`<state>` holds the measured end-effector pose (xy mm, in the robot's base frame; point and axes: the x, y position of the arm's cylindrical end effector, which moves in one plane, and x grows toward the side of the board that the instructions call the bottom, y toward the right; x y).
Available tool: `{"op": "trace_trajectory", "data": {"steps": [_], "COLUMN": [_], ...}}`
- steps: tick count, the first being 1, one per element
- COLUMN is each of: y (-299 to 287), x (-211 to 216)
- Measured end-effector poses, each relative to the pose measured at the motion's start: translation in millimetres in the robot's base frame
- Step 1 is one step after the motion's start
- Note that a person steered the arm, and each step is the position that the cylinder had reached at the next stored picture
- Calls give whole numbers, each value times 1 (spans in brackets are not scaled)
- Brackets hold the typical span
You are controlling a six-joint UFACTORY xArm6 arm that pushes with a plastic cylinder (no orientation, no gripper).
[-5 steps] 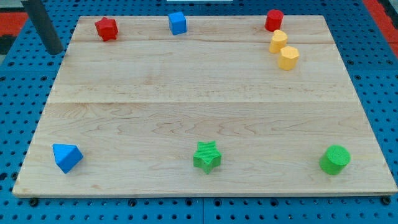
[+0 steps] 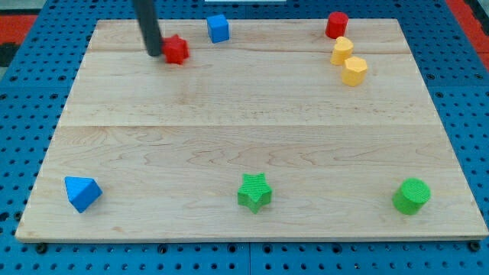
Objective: Move the red star below the blue cube
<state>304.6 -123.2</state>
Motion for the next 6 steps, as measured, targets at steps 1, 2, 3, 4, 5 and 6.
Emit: {"op": "trace_trajectory", "data": {"steps": [1, 2, 3, 4, 5, 6], "y": [39, -19, -28, 36, 77, 119], "x": [23, -8, -27, -28, -28, -6]}}
